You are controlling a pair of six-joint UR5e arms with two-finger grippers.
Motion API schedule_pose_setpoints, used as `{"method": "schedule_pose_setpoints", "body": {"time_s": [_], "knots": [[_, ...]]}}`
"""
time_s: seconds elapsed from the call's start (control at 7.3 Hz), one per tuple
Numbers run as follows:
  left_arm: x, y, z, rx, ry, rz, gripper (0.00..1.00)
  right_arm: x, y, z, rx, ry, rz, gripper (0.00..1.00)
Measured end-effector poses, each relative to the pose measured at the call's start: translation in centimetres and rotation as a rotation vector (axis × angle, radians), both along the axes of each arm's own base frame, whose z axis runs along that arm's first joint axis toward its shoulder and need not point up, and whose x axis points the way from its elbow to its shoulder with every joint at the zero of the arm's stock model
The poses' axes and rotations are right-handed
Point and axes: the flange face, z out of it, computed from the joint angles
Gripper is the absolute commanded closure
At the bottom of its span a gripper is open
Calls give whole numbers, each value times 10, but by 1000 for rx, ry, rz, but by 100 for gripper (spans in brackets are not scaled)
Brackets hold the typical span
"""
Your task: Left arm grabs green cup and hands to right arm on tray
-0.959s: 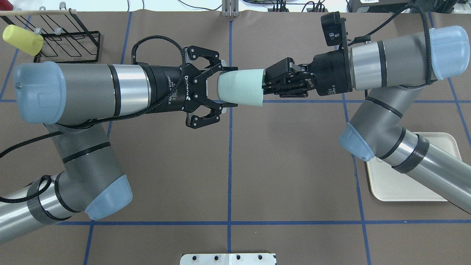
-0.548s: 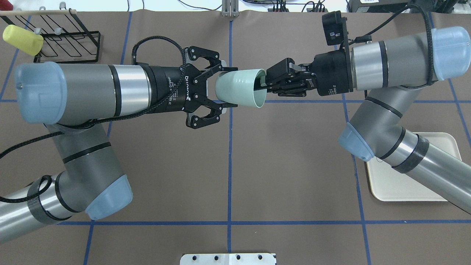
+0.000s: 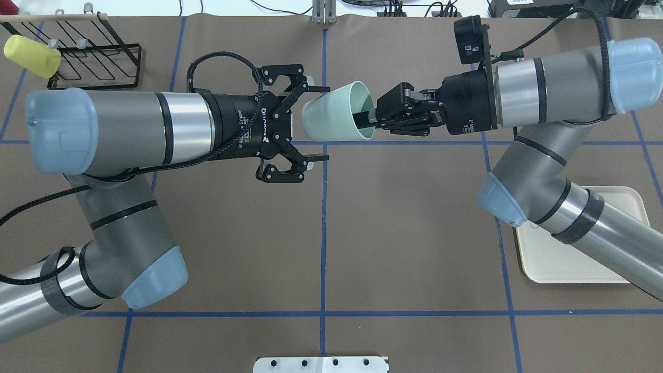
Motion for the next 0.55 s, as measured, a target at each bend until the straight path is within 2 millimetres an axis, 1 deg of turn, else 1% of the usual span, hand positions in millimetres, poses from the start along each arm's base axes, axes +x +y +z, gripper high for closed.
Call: {"method": "schedule_pose_setpoints", "body": {"time_s": [0.27, 0.55], "knots": [[0, 0, 0, 7, -2, -1, 0, 0, 0, 1, -1, 1, 2, 100], [-1, 0, 2, 12, -6, -3, 0, 2, -6, 8, -16, -2, 53, 100]]}}
